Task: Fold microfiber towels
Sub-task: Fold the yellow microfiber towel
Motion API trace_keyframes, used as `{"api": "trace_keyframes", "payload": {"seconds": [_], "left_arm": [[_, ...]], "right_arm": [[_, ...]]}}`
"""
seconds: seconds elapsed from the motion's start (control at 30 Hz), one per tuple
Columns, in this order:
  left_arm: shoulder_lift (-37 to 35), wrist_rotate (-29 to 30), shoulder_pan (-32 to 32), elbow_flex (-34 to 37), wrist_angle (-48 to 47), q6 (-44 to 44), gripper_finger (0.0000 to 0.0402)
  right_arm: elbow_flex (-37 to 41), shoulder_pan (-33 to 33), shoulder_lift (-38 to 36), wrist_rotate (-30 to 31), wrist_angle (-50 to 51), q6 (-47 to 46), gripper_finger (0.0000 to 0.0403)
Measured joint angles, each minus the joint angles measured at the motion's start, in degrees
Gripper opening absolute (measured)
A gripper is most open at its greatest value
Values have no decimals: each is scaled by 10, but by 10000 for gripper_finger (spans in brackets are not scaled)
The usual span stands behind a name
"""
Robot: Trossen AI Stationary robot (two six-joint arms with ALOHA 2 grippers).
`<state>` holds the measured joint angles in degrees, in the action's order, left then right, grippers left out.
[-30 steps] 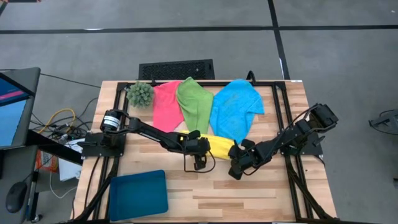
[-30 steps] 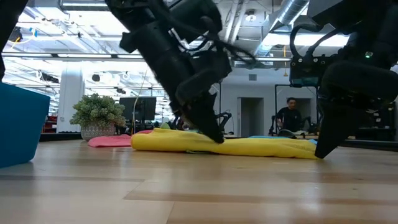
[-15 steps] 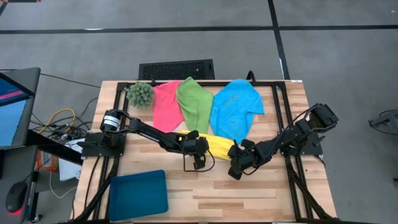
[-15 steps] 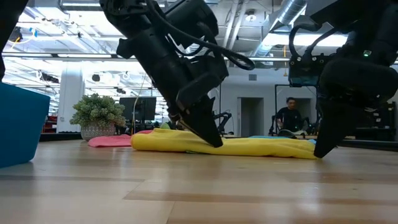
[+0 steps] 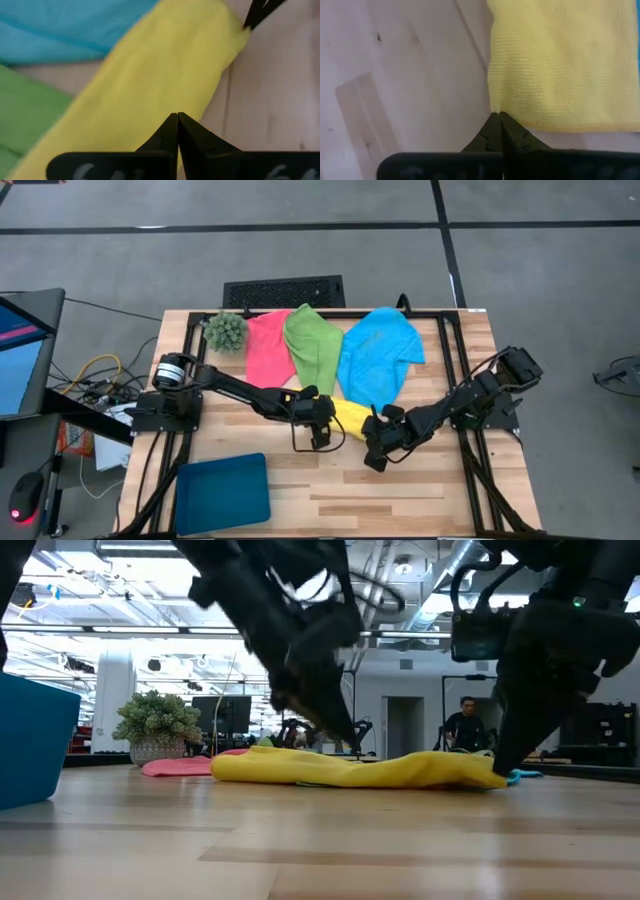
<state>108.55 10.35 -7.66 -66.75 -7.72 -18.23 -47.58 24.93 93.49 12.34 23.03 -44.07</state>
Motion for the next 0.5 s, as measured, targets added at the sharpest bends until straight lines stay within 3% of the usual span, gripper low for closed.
{"api": "trace_keyframes", "payload": {"seconds": [0.3,0.5], "left_arm": [[-87,37,-1,1,-120,6,0],[-98,52,-7,34,-136,-17,0]], "right_arm": [[-25,0,-1,-4,19,18,1],[-72,-7,-1,-4,61,64,1]]}}
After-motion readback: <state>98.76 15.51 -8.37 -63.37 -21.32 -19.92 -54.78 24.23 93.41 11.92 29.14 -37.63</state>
